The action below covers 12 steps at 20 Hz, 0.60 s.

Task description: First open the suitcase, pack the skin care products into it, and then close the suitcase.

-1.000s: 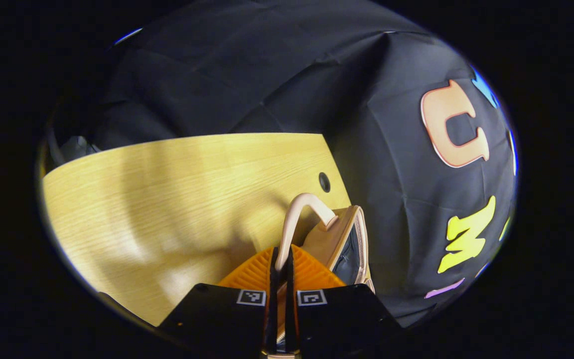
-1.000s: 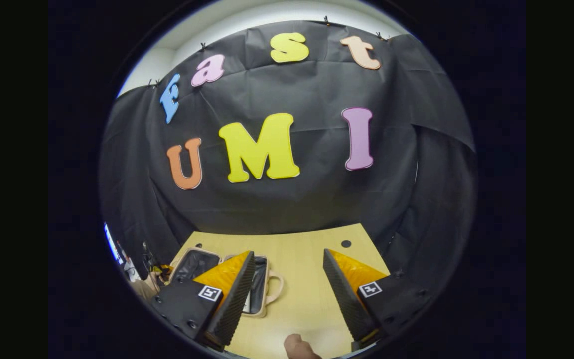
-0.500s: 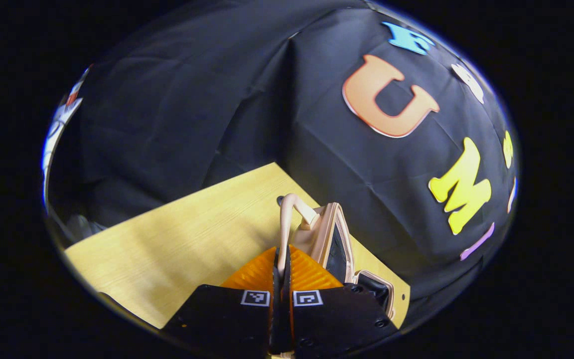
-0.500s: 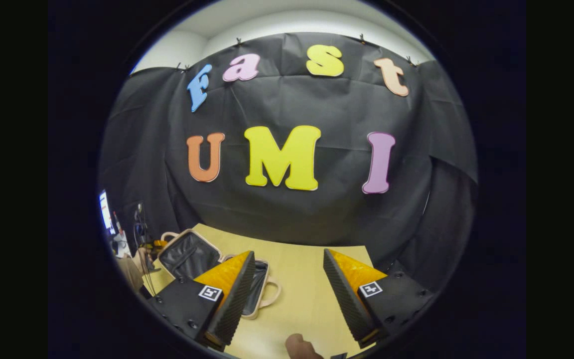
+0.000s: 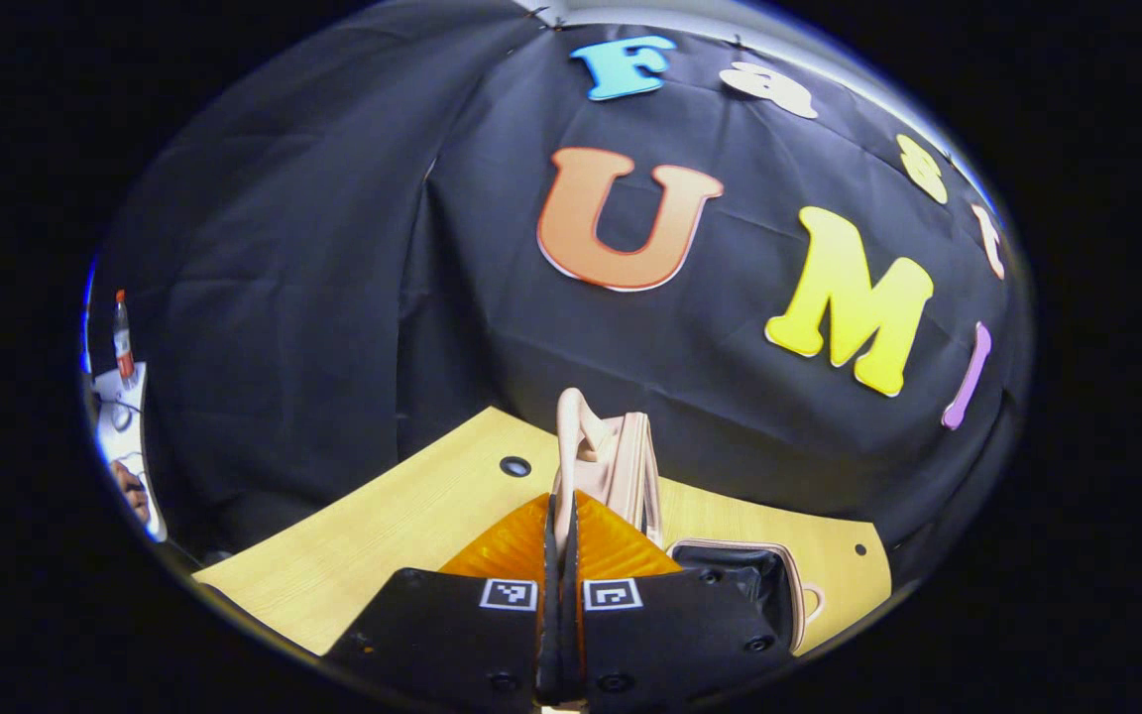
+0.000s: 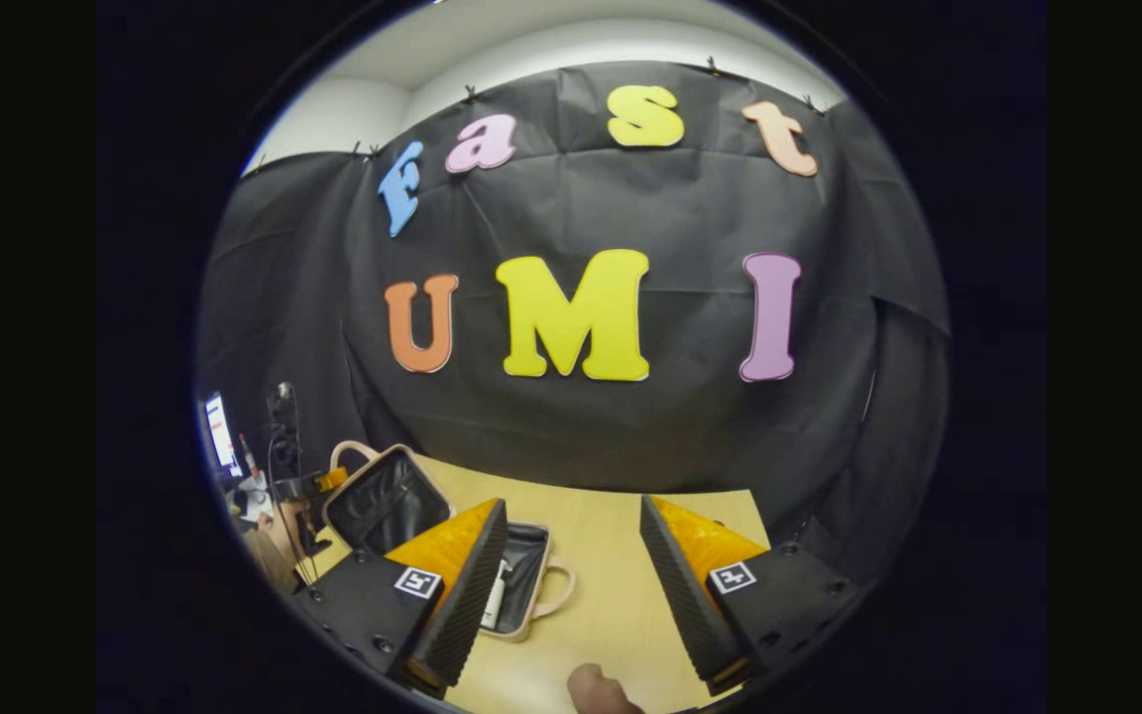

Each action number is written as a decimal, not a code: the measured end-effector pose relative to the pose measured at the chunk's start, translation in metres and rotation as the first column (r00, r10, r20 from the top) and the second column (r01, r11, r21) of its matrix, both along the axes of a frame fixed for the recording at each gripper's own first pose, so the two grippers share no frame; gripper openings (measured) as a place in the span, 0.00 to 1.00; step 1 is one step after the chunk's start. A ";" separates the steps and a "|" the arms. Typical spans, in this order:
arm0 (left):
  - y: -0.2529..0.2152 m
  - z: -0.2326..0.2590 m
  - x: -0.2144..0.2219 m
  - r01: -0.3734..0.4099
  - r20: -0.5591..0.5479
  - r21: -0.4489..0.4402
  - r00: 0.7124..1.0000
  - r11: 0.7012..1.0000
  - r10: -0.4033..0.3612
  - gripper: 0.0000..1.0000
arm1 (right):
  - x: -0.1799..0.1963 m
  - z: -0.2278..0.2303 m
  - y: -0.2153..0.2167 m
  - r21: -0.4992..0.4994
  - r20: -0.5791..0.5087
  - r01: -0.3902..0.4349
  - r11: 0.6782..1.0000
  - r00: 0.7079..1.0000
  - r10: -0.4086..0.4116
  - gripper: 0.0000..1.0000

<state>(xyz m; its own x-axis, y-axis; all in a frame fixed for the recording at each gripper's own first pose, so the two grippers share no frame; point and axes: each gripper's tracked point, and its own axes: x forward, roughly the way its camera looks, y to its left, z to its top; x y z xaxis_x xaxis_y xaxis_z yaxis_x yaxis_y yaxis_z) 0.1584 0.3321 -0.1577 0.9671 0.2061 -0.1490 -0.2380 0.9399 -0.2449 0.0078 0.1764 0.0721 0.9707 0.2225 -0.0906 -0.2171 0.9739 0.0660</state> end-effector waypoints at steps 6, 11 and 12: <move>-0.077 0.034 0.001 0.089 0.016 0.220 0.995 0.971 -0.095 0.03 | -0.005 -0.004 -0.038 -0.003 0.018 0.073 0.997 0.997 -0.073 0.79; -0.157 0.040 0.015 0.194 -0.016 0.347 0.980 0.918 -0.200 0.03 | 0.002 -0.019 -0.040 -0.002 -0.015 0.047 0.999 0.999 -0.047 0.79; -0.176 0.038 0.017 0.224 -0.014 0.327 0.973 0.918 -0.232 0.03 | 0.005 -0.020 -0.040 -0.004 -0.018 0.043 0.999 0.999 -0.043 0.79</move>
<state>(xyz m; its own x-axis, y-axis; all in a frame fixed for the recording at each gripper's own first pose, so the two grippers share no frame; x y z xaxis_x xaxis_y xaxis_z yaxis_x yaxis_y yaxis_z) 0.1750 0.1563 -0.1196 0.9962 0.0125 -0.0865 -0.0057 0.9968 0.0795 0.0124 0.1363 0.0517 0.9776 0.1804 -0.1087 -0.1740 0.9826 0.0658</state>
